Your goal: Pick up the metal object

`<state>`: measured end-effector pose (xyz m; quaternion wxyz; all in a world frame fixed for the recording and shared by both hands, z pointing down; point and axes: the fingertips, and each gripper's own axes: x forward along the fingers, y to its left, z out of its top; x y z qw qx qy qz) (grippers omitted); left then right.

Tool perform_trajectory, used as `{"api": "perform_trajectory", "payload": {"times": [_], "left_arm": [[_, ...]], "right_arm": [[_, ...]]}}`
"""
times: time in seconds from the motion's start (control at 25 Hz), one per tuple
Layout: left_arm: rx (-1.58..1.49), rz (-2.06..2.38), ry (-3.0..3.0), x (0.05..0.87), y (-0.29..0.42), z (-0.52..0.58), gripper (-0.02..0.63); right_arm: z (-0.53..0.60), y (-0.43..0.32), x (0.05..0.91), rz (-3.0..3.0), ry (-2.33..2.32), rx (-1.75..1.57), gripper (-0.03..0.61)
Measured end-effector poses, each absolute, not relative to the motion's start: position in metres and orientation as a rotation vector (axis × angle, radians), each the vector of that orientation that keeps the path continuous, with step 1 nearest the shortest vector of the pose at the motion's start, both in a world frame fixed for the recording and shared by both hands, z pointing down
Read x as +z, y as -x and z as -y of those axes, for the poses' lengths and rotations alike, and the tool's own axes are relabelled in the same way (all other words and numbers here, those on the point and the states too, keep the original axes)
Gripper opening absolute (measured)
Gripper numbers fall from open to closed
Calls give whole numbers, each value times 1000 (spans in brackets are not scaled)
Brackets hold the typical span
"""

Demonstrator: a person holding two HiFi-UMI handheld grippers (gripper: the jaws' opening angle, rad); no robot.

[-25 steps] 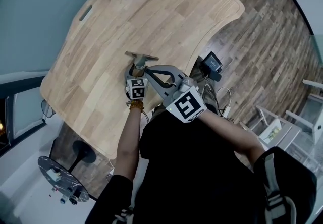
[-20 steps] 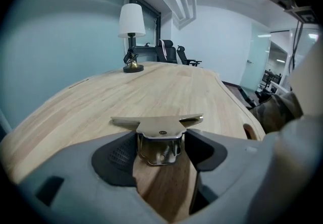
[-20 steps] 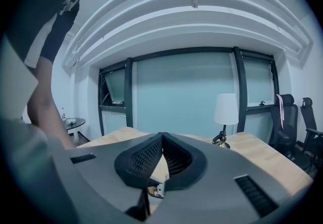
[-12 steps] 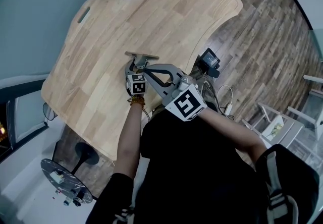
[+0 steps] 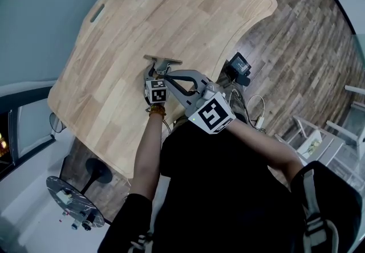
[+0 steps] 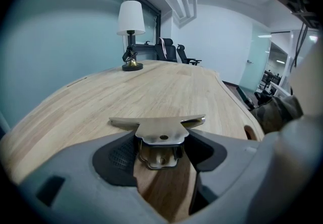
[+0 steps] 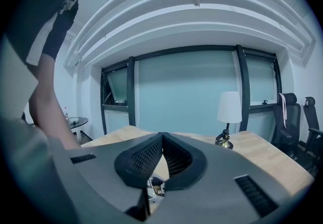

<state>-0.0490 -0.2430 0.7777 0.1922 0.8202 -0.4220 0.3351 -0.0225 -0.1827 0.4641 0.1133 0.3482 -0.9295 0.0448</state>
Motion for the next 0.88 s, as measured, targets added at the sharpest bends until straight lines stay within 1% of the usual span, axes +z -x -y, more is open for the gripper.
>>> {"api": "perform_trajectory", "payload": {"times": [0.24,0.88], "left_arm": [[950,1178,-2280,770,55,229,293],[775,1339,-2293,717,69,225,291]], "right_arm": [[181,20,461,2729,-1030,120,2],[176,14,453,2743,-1004,66,2]]}}
